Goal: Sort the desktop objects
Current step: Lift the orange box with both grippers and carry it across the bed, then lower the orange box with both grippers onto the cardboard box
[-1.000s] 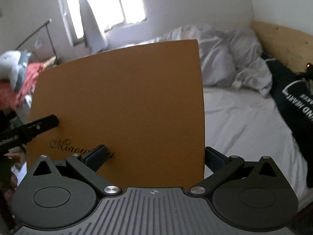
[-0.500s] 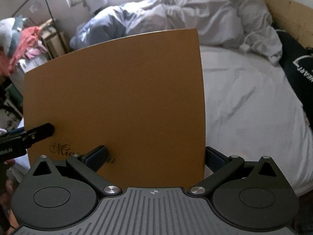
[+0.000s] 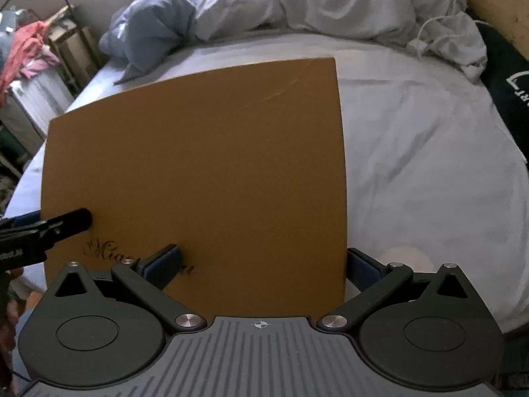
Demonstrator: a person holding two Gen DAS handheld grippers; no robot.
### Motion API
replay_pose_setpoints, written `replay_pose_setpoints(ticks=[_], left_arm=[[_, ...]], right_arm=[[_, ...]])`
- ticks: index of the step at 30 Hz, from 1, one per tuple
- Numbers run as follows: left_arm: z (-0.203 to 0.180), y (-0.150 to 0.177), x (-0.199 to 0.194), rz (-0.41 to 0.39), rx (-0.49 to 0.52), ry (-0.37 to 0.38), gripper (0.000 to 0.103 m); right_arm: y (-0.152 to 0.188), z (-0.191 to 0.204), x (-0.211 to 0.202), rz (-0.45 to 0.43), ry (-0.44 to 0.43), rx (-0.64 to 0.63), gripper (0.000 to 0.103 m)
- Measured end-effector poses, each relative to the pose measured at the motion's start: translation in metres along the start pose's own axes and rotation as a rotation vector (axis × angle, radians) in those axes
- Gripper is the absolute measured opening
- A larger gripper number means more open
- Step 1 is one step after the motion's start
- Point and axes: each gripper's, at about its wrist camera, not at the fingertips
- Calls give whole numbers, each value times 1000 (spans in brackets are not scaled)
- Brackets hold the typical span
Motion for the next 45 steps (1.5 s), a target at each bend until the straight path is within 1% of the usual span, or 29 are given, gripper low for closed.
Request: replay_pose_setpoints(ticks=[5,12,26,35,45], left_arm=[[4,-5,16,33,5,-2,103],[12,-10,41,100,-6,-2,103],[21,-9,67,166,-15,-11,103],[20,-6,79,173,1,-31,103],[19,5,77,97,14,-36,103]], right_arm=[[-12,-1,15,29,2,3,103],[-22,-3,38,79,3,1,103],[-35,-7,67,170,1,-8,103],[-37,-8,84,213,14,-1,103],[-29,-3,86,162,30,24,103]])
Point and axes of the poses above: each gripper's, at about its wrist camera, not at the fingertips, and x roughly the way its jaws point, z to its left, y to its underside, and after that the axes turned 7 degrees about y, right-handed
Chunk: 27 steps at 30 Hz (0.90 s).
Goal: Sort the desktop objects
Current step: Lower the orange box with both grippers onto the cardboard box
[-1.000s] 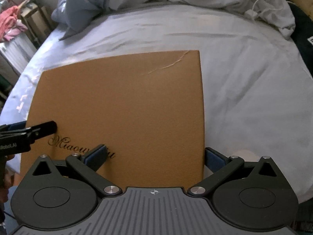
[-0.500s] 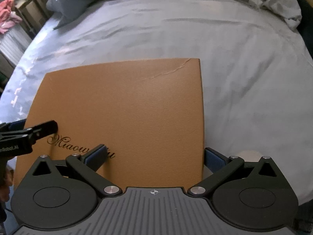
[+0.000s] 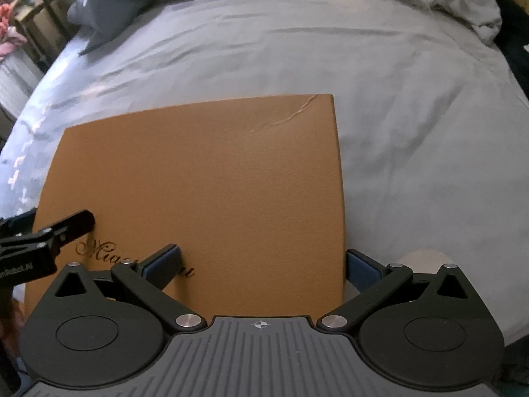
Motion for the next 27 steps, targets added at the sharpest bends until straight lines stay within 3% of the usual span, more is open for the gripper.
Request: replay_pose_setpoints(ticks=[9,14,27], left_arm=[[9,-1,-5,2,-18,42,103],[11,0,-19,14,-35,25,103],[16,-2,-129,-188,-27,85,103]], right_arm=[[-1,-5,-4,12,-14,38,103],[2,7,-16,7,49,23,103],[25,38,-130,-167,-29,-82,103]])
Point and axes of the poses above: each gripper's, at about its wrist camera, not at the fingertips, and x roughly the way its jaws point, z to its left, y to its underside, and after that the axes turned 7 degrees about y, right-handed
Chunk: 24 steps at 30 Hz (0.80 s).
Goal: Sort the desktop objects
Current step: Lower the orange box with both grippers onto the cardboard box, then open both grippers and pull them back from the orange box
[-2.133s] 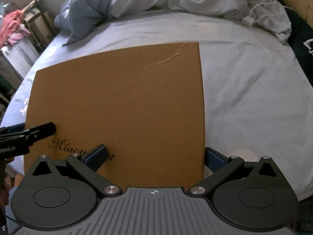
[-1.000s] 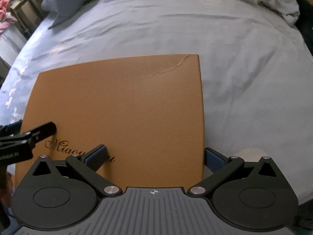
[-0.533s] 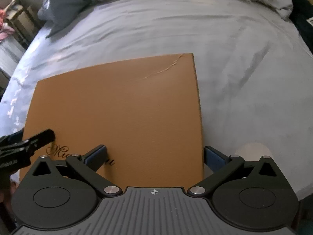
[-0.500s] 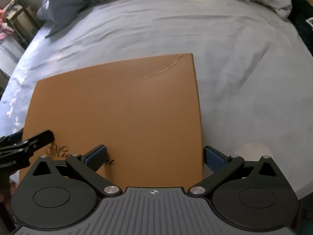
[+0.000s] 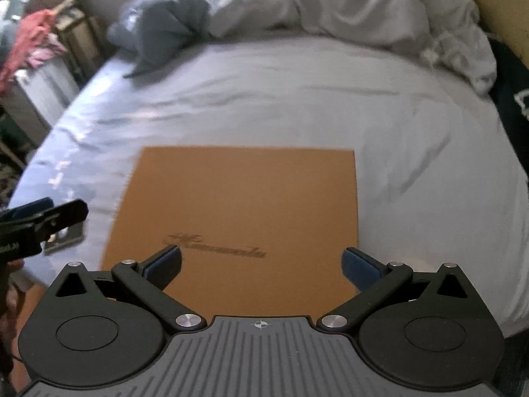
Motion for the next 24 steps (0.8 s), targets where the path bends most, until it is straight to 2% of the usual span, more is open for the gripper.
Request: replay_pose_setpoints(ticks=[7,10,13,19,24], left_arm=[[-9,2,-52,-159,26,68,103],[-11,8,-69,-233,24,122,103],[-14,19,-82,-290,43,141,103],[-24,45,-98,-381,154,89,103],[-30,64,-97,-407,171,52,103]], right_arm=[[8,0,-67,-141,-23,-31,103],[16,-1,-87,-206,-19,-29,103],[27,-4,-101,-265,-25,-25,103],[57,-16,-117,-390,-39,-6,103],[83,-27,-116,-478,-42,-3,103]])
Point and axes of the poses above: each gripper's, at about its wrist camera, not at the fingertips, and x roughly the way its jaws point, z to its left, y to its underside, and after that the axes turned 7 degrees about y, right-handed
